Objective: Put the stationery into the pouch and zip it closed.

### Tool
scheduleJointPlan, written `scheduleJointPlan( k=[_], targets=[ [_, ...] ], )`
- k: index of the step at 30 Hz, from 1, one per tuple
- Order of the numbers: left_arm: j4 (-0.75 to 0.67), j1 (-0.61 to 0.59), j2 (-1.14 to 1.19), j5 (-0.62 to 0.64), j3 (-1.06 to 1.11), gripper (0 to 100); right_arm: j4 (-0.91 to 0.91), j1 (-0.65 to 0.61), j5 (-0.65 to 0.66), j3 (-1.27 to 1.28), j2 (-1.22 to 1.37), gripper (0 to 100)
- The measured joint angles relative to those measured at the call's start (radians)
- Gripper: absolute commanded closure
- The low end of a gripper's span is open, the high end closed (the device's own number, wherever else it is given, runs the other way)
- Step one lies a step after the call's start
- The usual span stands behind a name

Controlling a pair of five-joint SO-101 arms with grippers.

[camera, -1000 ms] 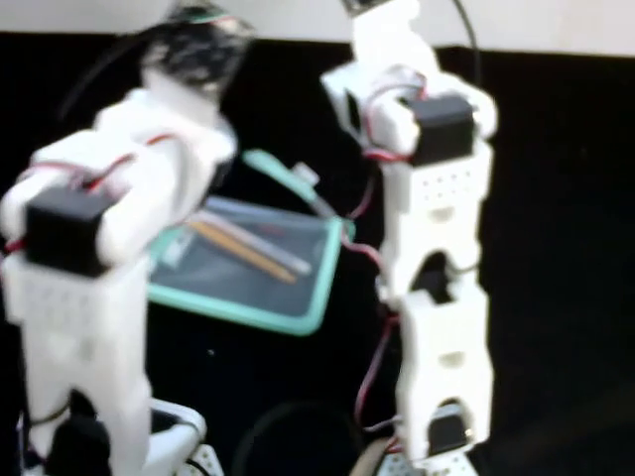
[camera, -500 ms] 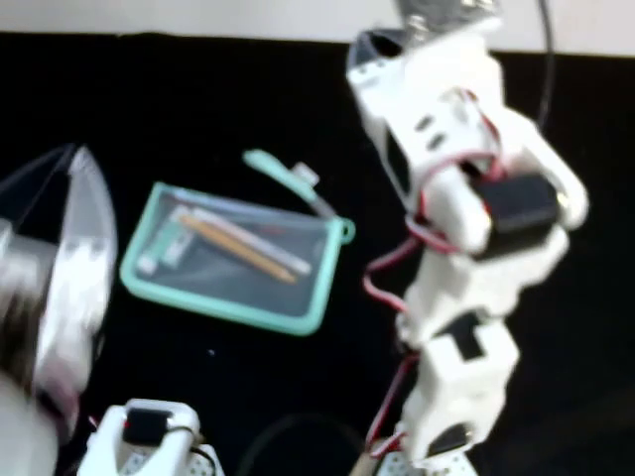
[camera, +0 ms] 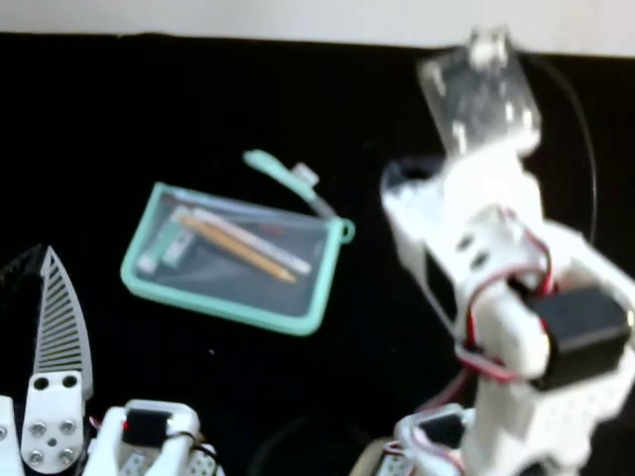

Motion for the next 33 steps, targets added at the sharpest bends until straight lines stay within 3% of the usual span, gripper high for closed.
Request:
scheduleJointPlan(
  k=[4,9,15,19,24,33],
  targets=[
    [0.0,0.0,-0.035,0.089,0.008,99,0.0,0.0,0.0,0.258,-0.201,99.2],
    [0.0,0.0,-0.172,0.115,0.123,99,0.0,0.006,0.0,0.436,-0.399,99.2],
    [-0.005,0.0,-0.391,0.115,0.318,99,-0.017,0.169,0.0,0.54,-0.575,99.2],
    [-0.06,0.0,-0.552,0.115,0.462,99,-0.112,0.25,0.0,0.64,-0.701,99.2],
    [-0.18,-0.002,-0.733,0.115,0.707,99,-0.298,0.264,0.0,0.848,-0.879,99.2],
    [-0.347,-0.005,-0.755,0.115,1.073,99,-0.542,0.262,0.0,1.283,-1.155,99.2]
  ],
)
